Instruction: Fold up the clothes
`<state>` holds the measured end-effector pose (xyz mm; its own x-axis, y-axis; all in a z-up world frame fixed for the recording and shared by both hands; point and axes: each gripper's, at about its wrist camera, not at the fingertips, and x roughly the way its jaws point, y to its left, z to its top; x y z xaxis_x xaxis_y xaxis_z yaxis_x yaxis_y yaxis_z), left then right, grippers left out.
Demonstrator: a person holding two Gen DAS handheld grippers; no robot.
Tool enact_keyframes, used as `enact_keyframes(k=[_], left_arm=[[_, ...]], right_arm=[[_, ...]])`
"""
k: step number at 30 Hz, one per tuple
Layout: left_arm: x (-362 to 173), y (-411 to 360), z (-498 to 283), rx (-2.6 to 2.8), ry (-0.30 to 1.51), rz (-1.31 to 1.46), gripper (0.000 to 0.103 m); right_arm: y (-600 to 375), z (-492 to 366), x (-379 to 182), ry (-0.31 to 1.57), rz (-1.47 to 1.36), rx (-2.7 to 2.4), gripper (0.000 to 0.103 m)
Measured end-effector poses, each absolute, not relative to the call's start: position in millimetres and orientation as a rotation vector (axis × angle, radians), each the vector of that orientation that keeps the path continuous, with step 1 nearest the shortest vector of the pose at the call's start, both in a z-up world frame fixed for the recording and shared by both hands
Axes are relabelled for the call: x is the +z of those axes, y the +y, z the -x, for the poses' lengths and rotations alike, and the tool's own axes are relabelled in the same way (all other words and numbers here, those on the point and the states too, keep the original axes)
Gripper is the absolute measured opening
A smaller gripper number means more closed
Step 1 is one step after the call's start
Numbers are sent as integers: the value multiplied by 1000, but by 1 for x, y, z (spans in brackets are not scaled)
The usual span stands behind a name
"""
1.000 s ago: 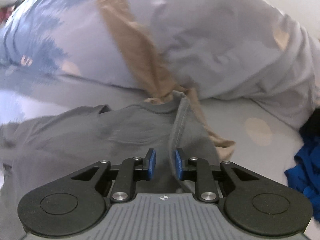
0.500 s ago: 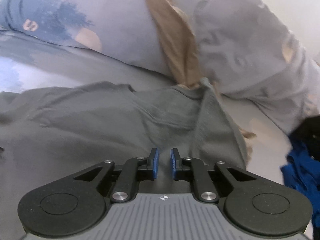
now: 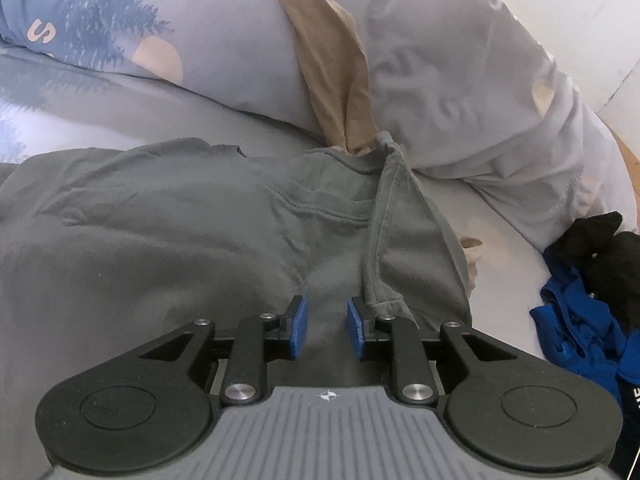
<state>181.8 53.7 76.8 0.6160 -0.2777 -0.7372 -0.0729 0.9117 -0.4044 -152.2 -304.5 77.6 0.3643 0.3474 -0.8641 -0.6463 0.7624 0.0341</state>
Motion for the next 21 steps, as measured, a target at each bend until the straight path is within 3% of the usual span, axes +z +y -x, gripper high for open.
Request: enact_keyframes(k=[3, 5, 7, 12, 15, 16, 18, 19, 21], left_arm=[[77, 53, -180, -126, 907, 414, 33], [77, 52, -179, -129, 907, 408, 34], [76, 53, -177, -134, 904, 408, 36], [74, 54, -175, -159, 893, 416, 43], [73, 53, -174, -189, 878, 424, 53], [73, 52, -174, -197, 873, 425, 56], [72, 51, -174, -209, 866, 425, 59], [72, 51, -175, -212, 861, 424, 61], [72, 50, -176, -214, 843, 421, 61]], right_arm=[[-300, 160, 86, 996, 350, 641, 30], [-301, 162, 87, 976, 350, 593, 46], [-303, 164, 83, 958, 362, 543, 52], [-291, 177, 68, 910, 469, 521, 53], [-281, 177, 50, 914, 563, 487, 51], [-278, 175, 44, 920, 588, 475, 48], [-280, 169, 35, 949, 583, 448, 27], [-284, 165, 33, 961, 549, 436, 10], [-293, 162, 40, 955, 477, 421, 7]])
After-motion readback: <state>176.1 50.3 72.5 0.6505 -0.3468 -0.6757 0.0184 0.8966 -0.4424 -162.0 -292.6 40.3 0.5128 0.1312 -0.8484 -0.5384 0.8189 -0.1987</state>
